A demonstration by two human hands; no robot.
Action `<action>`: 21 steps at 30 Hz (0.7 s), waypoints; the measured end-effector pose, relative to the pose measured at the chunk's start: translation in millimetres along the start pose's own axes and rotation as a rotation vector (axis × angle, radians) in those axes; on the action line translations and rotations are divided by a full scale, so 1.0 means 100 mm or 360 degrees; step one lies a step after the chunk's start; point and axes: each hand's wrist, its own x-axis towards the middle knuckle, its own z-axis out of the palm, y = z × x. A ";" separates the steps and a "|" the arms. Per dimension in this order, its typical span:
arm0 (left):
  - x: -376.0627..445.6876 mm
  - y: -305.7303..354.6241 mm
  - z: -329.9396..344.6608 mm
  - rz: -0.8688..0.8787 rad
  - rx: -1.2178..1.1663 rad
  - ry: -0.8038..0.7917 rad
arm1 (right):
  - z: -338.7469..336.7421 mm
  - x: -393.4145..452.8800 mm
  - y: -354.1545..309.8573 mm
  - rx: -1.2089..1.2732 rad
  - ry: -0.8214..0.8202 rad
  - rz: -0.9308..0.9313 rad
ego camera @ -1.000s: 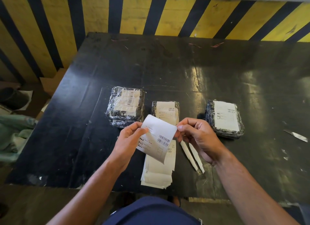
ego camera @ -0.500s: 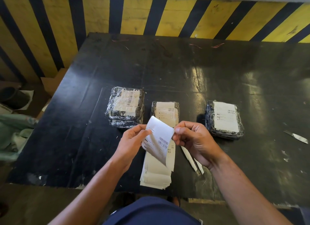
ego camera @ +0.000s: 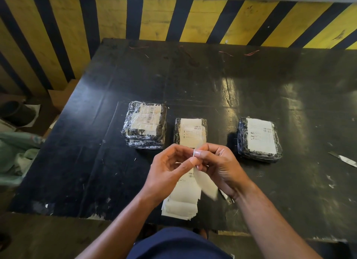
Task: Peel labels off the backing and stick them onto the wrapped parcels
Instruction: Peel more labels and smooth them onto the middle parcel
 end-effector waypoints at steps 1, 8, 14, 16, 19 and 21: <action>0.00 0.00 0.00 -0.0006 0.0004 -0.0005 | 0.00 0.00 0.00 -0.0025 -0.0002 -0.0009; 0.02 0.02 -0.04 -0.0135 -0.0019 0.0043 | -0.03 0.02 0.01 -0.0118 -0.0007 0.0042; 0.09 -0.11 -0.05 -0.0386 -0.0242 0.0255 | -0.07 0.06 0.11 -0.0183 0.0213 0.0092; 0.12 -0.13 -0.08 -0.0453 -0.0372 0.0368 | -0.11 0.06 0.13 -0.0090 0.0301 0.0110; 0.17 -0.18 -0.16 -0.0530 -0.0511 0.0535 | -0.22 0.07 0.17 0.0077 0.0406 0.0121; 0.19 -0.22 -0.23 -0.0553 -0.0581 0.0622 | -0.30 0.07 0.20 0.0200 0.0480 0.0130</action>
